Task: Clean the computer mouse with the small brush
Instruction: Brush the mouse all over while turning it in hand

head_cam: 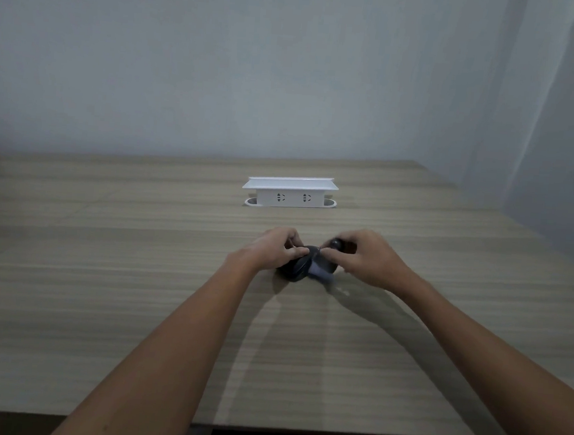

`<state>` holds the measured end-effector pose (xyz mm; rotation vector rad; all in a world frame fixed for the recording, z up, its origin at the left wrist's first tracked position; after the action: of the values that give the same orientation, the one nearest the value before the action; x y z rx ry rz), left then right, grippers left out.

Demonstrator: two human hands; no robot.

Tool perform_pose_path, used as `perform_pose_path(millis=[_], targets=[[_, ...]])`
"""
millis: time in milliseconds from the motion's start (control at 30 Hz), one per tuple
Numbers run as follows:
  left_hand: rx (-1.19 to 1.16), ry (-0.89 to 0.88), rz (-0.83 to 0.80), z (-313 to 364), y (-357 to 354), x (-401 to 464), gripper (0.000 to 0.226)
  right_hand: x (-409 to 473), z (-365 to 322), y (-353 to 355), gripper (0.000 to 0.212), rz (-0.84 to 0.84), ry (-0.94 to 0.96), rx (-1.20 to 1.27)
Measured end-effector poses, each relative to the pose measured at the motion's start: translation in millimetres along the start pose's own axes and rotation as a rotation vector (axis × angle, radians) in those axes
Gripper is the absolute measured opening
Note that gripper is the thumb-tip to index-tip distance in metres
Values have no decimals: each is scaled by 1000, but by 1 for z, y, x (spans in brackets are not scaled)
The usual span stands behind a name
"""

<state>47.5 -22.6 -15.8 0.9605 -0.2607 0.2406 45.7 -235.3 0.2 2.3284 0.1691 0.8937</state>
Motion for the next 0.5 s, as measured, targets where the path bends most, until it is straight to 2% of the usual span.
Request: perform_pose_path(millis=[67, 167, 233, 367, 400, 500], targets=[[-1, 1, -1, 0, 1, 1, 25, -2, -5, -2, 16, -96, -34, 101], [-2, 1, -7, 1, 1, 0, 26, 7, 9, -4, 17, 79, -9, -130], [-9, 6, -8, 1, 1, 0, 27, 7, 14, -1, 16, 153, -15, -173], [-25, 2, 2, -1, 2, 0, 20, 0, 3, 3, 19, -76, -74, 193], [-28, 2, 2, 0, 3, 0, 21, 1, 4, 1, 19, -80, -71, 176], [-53, -1, 5, 0, 4, 2, 22, 7, 17, 1, 18, 154, -18, -127]])
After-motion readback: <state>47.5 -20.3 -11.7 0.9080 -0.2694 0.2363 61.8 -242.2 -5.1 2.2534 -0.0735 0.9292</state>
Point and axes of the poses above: each hand's wrist, its own x-axis towards the middle knuckle, its own y-axis out of the back of the hand, z = x × y, the point moved 1 cm from there along x, towards the middle knuckle, and after that the axes turned 13 degrees about z, right-handed, at the moved point
